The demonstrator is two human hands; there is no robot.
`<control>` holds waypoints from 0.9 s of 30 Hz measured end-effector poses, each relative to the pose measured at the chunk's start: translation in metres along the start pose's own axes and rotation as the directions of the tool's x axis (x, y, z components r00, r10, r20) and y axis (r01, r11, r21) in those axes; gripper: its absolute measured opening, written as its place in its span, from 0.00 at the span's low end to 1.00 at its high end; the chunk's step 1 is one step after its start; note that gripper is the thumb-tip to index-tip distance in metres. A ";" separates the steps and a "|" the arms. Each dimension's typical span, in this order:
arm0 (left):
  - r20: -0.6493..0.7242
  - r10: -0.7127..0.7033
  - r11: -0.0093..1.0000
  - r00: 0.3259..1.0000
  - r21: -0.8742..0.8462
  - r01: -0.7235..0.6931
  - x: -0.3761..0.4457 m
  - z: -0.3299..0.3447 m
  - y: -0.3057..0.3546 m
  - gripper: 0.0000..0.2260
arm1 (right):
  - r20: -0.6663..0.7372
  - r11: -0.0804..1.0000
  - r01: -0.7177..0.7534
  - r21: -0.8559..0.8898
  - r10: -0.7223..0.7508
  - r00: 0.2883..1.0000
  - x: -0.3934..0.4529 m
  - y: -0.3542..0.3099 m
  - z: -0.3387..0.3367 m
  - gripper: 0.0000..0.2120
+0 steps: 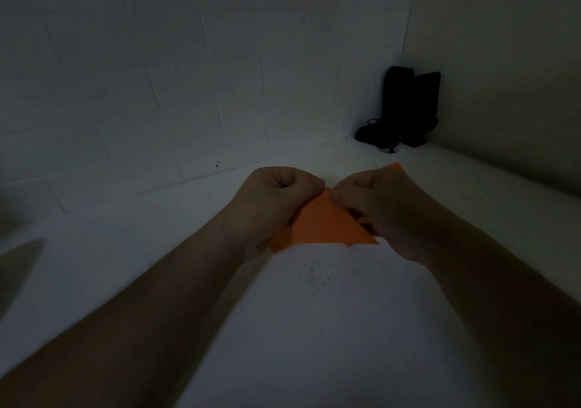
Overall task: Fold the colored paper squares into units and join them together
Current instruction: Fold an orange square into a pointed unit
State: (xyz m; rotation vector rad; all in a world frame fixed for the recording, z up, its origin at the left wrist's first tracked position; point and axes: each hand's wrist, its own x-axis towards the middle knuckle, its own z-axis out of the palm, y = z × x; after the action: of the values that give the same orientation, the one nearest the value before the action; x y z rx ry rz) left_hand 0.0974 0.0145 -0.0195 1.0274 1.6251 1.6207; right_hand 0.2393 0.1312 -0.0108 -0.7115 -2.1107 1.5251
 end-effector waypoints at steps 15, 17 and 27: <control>-0.063 -0.013 1.000 0.998 -0.024 0.011 0.003 -0.007 0.002 0.08 | 0.037 0.988 -0.129 0.083 0.126 0.991 -0.001 0.000 0.001 0.23; -0.083 -0.020 0.999 0.996 -0.040 0.017 0.004 -0.008 0.003 0.08 | 0.037 0.981 -0.167 0.104 0.164 0.986 0.000 0.000 0.000 0.16; -0.118 -0.055 0.998 0.991 -0.042 0.051 0.008 -0.015 0.001 0.09 | 0.092 0.958 -0.246 0.145 0.235 0.968 0.003 0.002 -0.001 0.13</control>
State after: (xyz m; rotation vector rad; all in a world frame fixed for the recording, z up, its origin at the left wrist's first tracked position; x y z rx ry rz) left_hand 0.0809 0.0134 -0.0168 0.8751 1.6770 1.6995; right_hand 0.2381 0.1349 -0.0125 -0.8938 -1.9870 1.8485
